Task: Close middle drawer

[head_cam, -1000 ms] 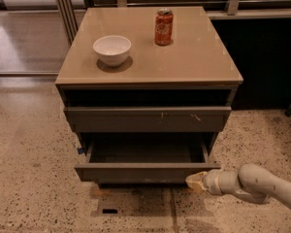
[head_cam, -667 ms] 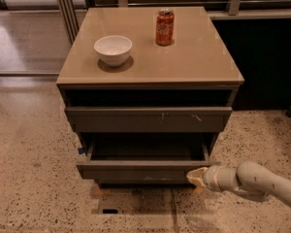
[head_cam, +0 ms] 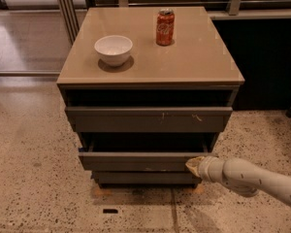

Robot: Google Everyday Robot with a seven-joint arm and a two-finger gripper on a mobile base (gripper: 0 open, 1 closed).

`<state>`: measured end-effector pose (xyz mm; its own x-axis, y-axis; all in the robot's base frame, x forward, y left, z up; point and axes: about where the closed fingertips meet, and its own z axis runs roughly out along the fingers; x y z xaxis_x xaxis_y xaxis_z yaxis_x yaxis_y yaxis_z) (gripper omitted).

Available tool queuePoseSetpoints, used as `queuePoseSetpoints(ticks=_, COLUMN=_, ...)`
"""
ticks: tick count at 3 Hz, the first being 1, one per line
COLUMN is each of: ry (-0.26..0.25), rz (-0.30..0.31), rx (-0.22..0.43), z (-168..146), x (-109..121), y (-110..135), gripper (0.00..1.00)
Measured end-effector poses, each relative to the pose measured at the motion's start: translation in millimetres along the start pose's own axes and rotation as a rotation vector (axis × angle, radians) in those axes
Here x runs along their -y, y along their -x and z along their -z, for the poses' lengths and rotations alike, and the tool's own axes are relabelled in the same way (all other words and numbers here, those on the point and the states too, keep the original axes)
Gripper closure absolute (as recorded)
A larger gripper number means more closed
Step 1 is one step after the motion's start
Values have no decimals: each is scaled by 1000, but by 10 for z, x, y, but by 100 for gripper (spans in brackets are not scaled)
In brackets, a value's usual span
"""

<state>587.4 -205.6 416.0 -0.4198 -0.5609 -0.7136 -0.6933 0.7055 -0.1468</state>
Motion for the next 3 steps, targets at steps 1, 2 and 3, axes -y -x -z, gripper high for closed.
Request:
queuePoseSetpoints(ticks=1, ry=-106, rz=-15, rx=-19, z=-75, x=310, y=-6, gripper=100)
queuePoseSetpoints(ticks=2, ry=-151, rz=-43, rx=-38, z=-164, x=517, y=-59, gripper=100)
queuePoseSetpoints(ticks=3, ry=-134, rz=-129, rx=-58, z=-178, x=667, y=-256, gripper=100)
